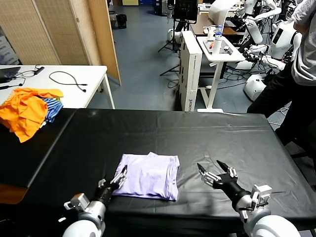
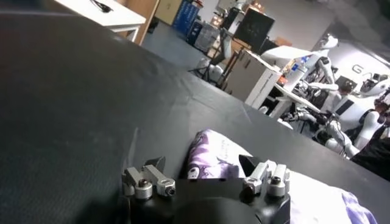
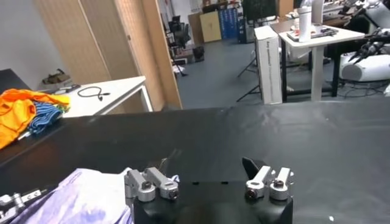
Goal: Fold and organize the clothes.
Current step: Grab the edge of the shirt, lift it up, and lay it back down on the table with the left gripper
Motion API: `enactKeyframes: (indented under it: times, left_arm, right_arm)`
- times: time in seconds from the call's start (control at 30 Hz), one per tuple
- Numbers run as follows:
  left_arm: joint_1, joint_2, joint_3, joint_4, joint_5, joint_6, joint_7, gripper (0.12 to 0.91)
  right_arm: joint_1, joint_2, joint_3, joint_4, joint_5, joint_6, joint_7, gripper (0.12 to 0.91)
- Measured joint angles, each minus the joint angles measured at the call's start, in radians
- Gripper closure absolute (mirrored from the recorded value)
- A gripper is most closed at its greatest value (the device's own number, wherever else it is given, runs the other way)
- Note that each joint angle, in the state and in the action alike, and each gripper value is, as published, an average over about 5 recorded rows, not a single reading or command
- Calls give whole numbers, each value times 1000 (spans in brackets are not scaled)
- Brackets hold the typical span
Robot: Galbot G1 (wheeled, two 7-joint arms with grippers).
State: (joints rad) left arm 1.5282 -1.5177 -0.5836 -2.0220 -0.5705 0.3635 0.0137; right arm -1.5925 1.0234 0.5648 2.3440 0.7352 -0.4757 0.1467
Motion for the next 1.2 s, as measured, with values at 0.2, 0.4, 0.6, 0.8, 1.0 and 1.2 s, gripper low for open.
enactKeyframes:
  times: [0.2, 0.4, 0.6, 0.8, 1.0, 1.2]
  left_arm:
    - [-4, -3, 1, 12, -6, 0, 2, 313]
    - [-1, -5, 3, 10, -6, 1, 2, 658]
    - [9, 14, -9, -19, 50, 16, -5, 856]
    - [6, 79, -54, -51, 154, 15, -10, 855]
    - [10, 221, -142, -57, 204, -2, -13, 855]
    - [33, 388, -265, -58, 183, -9, -16, 855]
  right_arm:
    - [5, 0, -6, -2, -8, 0, 0, 118]
    - [6, 0, -17, -3, -20, 2, -2, 118]
    - [6, 4, -23, -5, -33, 6, -2, 118]
    - [13, 9, -29, -18, -47, 7, 0, 118]
    - [19, 16, -45, -30, -55, 7, 1, 118]
    - [27, 18, -57, -37, -55, 6, 2, 118]
